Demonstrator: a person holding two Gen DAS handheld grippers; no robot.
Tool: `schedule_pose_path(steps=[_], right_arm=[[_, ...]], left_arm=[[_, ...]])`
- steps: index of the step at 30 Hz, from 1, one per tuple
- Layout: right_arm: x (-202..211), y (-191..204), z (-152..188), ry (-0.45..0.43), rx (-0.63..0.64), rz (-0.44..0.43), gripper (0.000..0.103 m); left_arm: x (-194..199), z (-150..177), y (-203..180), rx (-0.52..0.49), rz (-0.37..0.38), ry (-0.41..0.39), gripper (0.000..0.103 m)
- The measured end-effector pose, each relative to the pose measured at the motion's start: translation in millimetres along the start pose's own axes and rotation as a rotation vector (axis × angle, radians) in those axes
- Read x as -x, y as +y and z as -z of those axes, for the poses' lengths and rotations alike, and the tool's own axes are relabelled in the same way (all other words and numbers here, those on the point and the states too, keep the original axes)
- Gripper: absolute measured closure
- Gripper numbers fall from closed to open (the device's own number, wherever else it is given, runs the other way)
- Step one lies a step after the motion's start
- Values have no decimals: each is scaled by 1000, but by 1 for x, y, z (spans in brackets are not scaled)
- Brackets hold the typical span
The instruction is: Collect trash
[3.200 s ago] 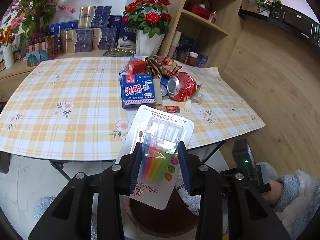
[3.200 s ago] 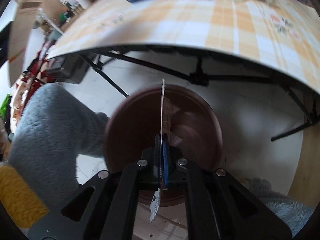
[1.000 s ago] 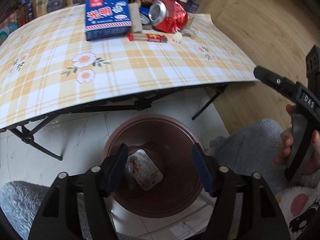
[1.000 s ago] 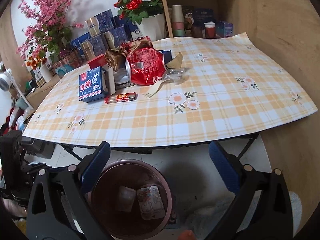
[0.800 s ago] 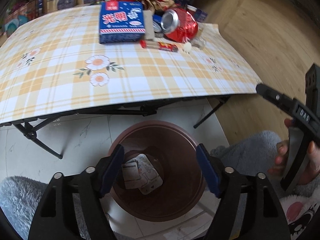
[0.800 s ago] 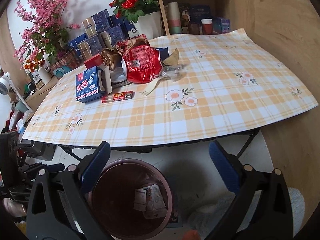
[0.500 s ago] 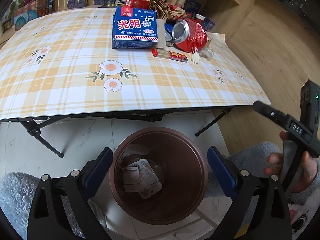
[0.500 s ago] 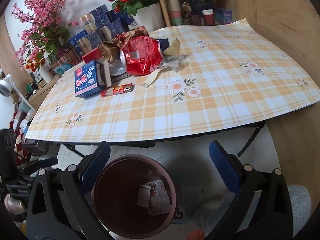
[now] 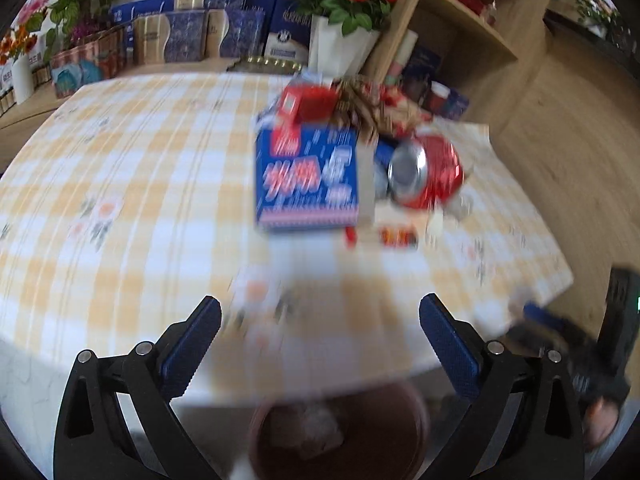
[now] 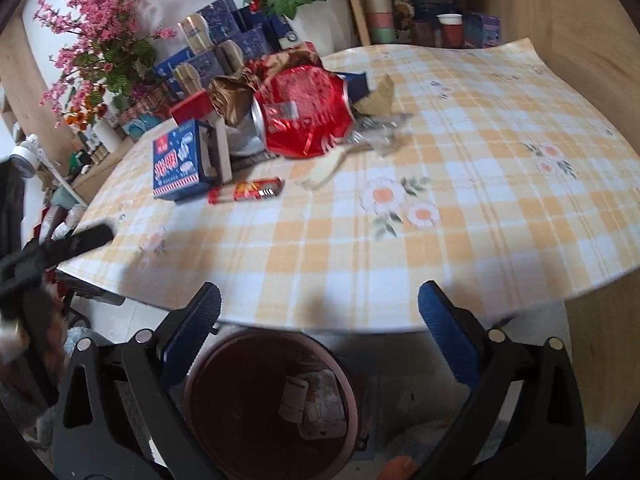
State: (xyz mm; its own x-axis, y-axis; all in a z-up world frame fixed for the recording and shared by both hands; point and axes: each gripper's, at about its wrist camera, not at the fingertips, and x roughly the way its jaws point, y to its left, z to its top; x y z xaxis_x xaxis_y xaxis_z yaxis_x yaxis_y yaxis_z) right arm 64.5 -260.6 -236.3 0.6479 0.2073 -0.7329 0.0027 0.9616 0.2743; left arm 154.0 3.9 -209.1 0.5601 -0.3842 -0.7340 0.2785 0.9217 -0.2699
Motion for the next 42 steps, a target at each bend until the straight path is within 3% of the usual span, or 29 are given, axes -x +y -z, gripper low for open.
schedule_pose_path(steps=[5,8,14,17,20,21,22,25,27,34,36,40,42], right_arm=[[-6,0,-17,-32,39,9,6],[-10,-3,-25,-45,58,20,6],[-15,-9,-40,-62,98,46,6],[-18,-6,-50,-76,123,53,6],[-22,-1,-62,-118,145,33,6],[-24,3,-66,-128,154,28,6],[-25,5,-68,-137,156,27,6],[-35,16,-78,-168,153,12,6],[-46,28,-87,-181,156,51,16],[-90,63,-112,-171,129,115,33],[-104,71,-117,-160,132,168,41],[-123,77,-123,-128,132,269,47],[-127,78,-125,-119,126,301,58]], left_arm=[[-34,-44,-8,29,-52,-31,6],[-53,-61,-14,0,-136,-38,6],[-82,-77,-13,-16,-242,-26,6],[-90,-78,-9,-1,-257,-8,6],[-93,-77,-2,19,-198,17,7],[-92,-75,-1,12,-203,17,19],[-91,-74,0,-3,-199,25,23],[-81,-70,1,-16,-183,1,24],[-70,-68,3,-13,-159,-24,24],[-25,-58,21,97,-144,-92,24],[-17,-53,26,108,-148,-102,24],[-3,-40,35,116,-155,-113,24],[4,-33,36,112,-156,-119,24]])
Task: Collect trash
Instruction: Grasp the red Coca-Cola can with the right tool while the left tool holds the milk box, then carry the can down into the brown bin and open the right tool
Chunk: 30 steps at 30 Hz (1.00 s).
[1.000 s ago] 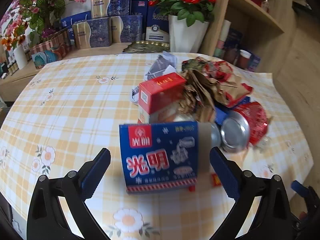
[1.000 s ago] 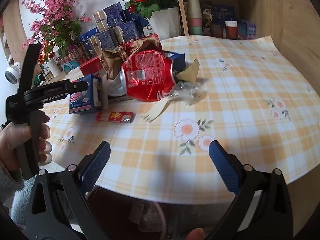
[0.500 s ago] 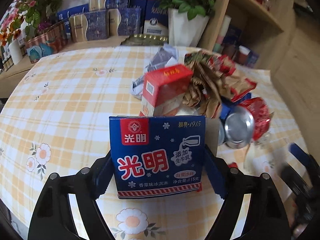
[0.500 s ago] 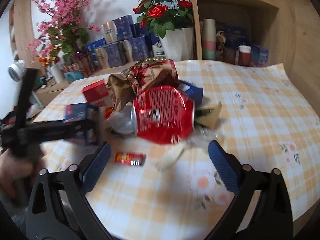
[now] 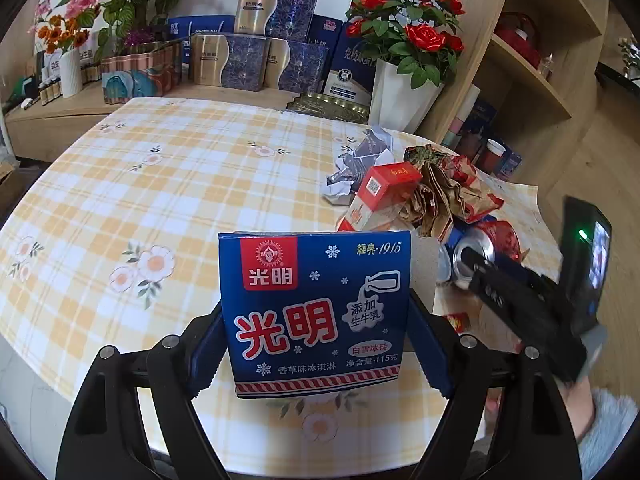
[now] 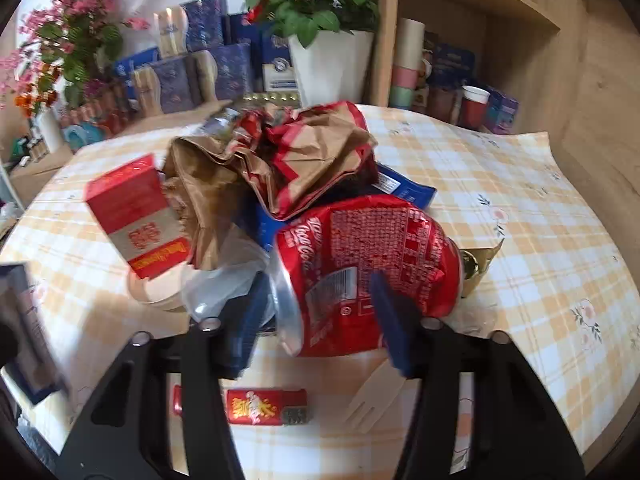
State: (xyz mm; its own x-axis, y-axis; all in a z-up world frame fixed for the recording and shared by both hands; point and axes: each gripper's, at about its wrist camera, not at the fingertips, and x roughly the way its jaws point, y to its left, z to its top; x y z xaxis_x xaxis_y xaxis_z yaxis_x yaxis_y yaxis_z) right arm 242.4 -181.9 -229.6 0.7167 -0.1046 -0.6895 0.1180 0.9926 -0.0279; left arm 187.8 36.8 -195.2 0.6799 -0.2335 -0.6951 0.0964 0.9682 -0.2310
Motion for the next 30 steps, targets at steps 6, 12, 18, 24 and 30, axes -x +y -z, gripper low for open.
schedule_pose_path(steps=[6,12,18,24,30], right_arm=[[27,1,1,-68,58,-13,81],[66,-16,0,-131,29,-99,82],[105,-21,4,-157,39,-179,82],[145,-26,32,-148,51,-270,82],[173,-38,77,-68,16,-331,82]], left_arm=[[16,12,9,1,14,-16,24],[29,20,11,16,48,-18,24],[44,26,10,26,70,-19,24],[68,46,6,31,96,-13,24],[96,69,4,9,91,-10,24]])
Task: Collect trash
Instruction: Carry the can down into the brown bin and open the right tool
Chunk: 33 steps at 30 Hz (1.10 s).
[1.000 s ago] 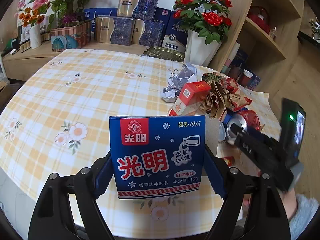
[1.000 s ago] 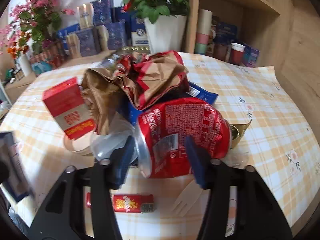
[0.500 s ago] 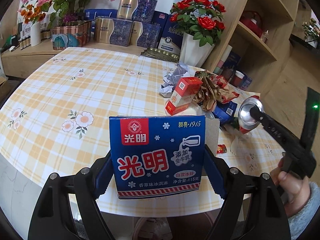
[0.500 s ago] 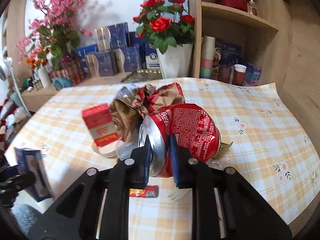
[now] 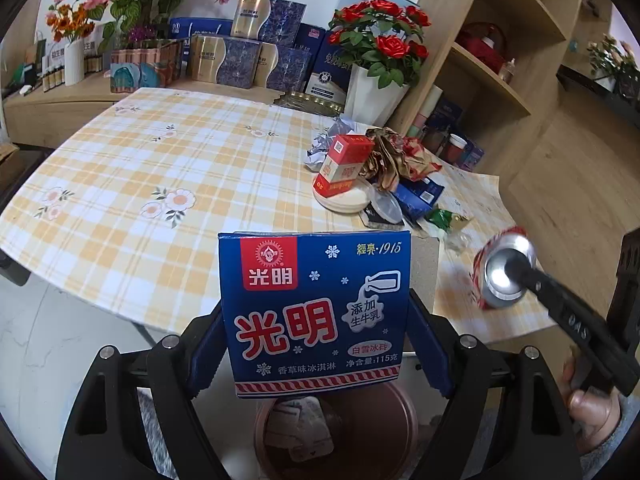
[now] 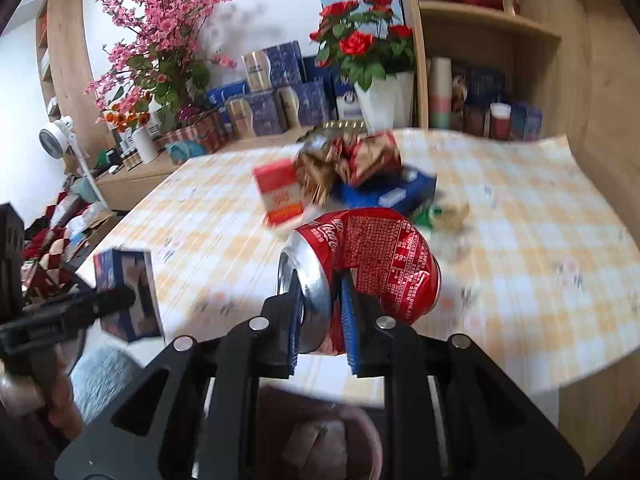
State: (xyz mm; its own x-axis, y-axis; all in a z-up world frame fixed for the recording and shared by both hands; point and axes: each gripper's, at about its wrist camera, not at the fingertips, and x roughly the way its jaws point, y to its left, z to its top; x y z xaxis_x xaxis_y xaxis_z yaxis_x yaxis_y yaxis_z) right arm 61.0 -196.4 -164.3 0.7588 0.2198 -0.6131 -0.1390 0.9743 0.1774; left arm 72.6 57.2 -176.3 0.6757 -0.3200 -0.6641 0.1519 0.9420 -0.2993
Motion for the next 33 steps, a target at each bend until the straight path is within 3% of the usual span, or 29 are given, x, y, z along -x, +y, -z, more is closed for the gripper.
schedule_pose_path(steps=[12,21,33], right_arm=[[25,16,57,149,-34,-130,82],[-7,24,85,322,-36,-196,82],[-50,13,124,509,-98,-187,82]], left_arm=[[48,32,-3,22,-27,-25,24],[43,35,-12,-15,-38,-6,24],[27,34,-10,2,-53,42,24]])
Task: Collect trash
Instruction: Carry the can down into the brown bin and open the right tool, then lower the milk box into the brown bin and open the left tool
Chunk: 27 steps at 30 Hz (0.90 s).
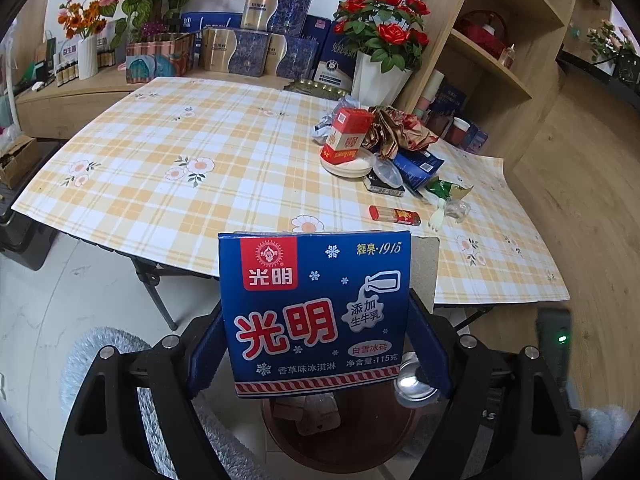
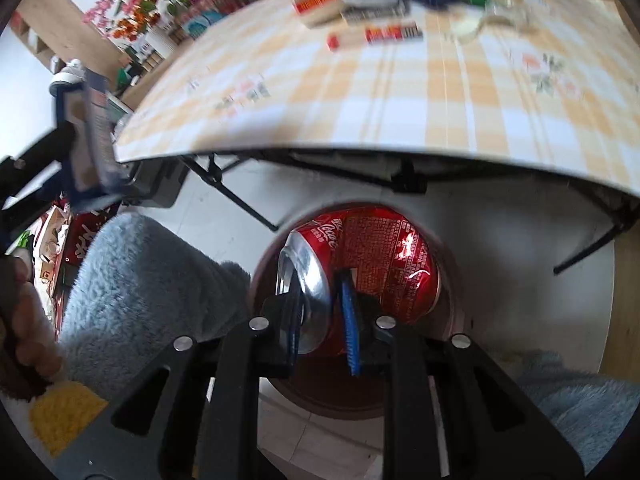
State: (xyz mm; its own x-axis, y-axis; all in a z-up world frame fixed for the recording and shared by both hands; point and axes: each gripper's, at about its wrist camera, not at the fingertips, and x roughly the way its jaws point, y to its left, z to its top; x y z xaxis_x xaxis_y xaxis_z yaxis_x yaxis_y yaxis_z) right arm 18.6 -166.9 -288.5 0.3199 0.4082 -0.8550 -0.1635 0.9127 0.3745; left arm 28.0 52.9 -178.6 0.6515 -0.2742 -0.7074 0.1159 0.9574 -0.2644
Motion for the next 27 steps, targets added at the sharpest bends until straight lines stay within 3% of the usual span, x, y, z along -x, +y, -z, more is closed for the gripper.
schedule_pose_path(steps=[8,10,13,14,21,27], right_arm=[[-27,-12,9,102,-54,6,80],[-30,-14,9,109,-68,8,74],[-28,-16,10,99,-77,0,58],[-27,-16,10,95,-76,0,48],[1,-15,2,-17,-63,41,12],[47,-15,-10,-203,-53,143,7]], left_arm=[[-5,1,6,25,-10,12,24],[-5,1,6,24,-10,14,24],[-5,2,6,24,-14,16,24],[-6,2,6,26,-14,19,24],[-13,5,5,12,-12,45,24],[-24,12,-3,-27,20,89,24]])
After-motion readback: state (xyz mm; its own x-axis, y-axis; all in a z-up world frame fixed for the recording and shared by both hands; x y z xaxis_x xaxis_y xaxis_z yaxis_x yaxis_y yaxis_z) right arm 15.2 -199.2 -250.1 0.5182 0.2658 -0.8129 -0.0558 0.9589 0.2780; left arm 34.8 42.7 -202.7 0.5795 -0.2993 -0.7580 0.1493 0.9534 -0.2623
